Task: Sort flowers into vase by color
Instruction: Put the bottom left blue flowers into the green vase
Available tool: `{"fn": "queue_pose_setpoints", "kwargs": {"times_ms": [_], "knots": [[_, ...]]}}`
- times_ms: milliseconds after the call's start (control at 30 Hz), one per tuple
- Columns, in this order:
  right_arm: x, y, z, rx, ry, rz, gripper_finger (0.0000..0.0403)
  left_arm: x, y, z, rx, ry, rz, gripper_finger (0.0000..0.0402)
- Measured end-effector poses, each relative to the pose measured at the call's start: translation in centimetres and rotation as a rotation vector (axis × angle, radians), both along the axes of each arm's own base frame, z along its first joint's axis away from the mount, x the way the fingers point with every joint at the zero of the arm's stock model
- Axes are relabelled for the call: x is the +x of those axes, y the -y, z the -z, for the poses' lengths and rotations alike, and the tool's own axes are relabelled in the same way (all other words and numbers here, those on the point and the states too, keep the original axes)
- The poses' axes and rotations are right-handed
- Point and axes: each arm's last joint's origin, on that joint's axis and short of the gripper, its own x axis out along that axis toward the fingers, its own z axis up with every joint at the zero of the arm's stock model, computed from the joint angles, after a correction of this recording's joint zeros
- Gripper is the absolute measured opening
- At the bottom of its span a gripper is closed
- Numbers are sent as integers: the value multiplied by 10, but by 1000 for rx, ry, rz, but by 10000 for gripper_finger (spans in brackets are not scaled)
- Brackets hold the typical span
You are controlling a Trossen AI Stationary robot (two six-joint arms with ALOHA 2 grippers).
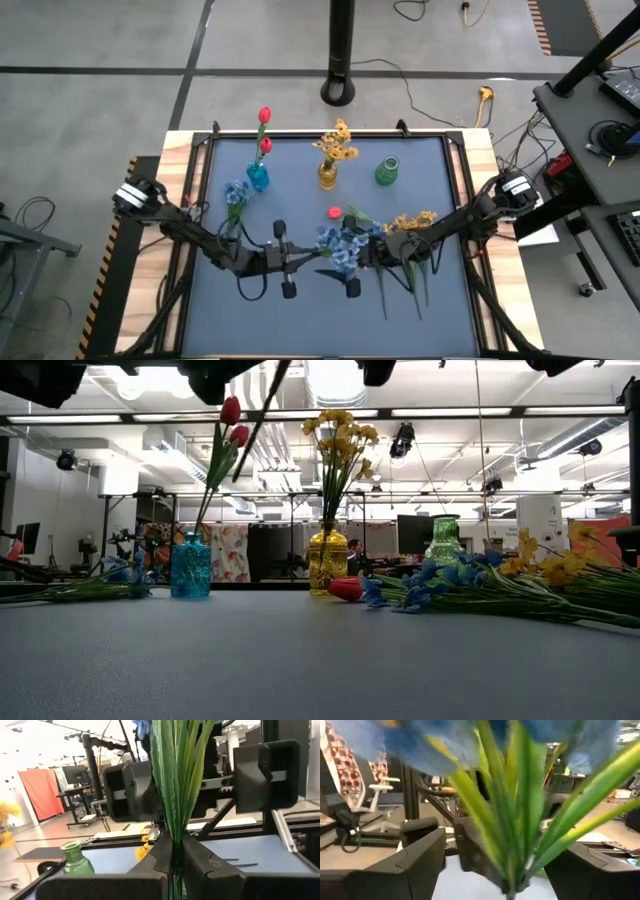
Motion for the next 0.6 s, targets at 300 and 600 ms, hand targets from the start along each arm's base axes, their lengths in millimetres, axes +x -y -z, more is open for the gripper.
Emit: {"fn": "queue_pose_setpoints", "kwargs": {"times_ms": [300,600], "knots": [[0,2,0,-4,6,39,187,12,6,-4,45,3,-9,5],[0,2,-1,-21,10,38,87,10,3,-4,-1,8,-53,42]]}}
